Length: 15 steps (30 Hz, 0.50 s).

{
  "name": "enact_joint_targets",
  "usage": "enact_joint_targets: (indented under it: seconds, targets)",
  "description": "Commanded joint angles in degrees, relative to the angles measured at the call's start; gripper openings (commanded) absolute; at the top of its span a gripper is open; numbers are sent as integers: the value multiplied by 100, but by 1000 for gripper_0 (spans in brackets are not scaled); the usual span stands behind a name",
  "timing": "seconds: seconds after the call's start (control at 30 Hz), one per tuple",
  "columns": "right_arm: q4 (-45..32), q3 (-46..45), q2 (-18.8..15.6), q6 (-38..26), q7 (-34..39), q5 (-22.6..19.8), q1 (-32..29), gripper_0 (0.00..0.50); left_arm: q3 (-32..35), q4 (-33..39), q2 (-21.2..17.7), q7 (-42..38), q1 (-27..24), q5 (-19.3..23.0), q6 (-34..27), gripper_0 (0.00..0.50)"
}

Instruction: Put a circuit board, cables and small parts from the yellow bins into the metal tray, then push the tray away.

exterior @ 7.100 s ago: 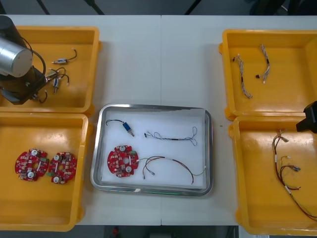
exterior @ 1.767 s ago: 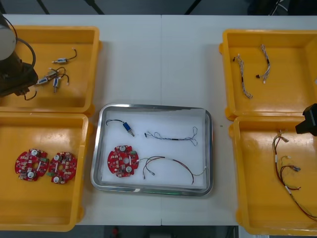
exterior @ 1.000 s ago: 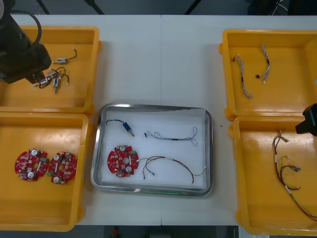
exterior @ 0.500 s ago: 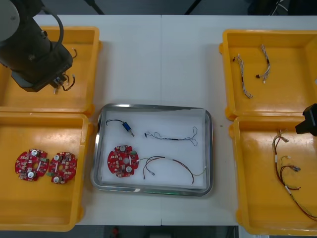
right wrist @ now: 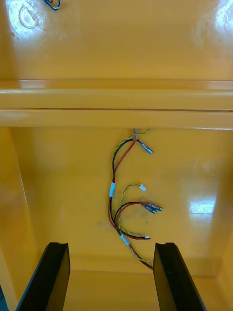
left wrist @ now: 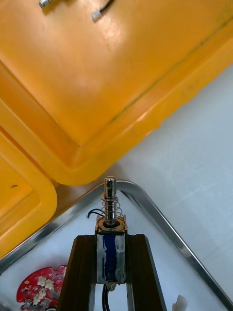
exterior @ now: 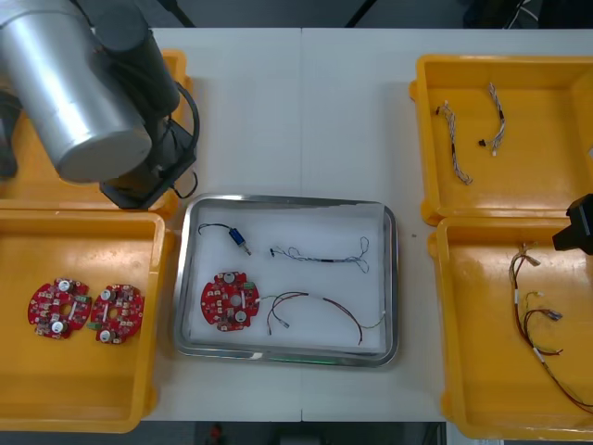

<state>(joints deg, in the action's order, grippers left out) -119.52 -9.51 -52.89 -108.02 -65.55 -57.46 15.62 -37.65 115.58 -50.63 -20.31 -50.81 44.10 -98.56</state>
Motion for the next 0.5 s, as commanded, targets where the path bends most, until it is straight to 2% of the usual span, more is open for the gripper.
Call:
enact_joint_targets:
  seconds: [0.03, 0.27, 0.5]
  targets:
    - [-142, -130, -239, 35, -107, -46, -59, 500, -243, 185, 563, 309, 273, -621, -137, 0]
    - [-142, -130, -239, 35, -107, -46, -59, 500, -665, 176, 1064, 142, 466, -1289, -207, 0]
    - [-142, -130, -239, 35, -107, -46, -59, 500, -1043, 176, 1257, 124, 669, -1703, -190, 0]
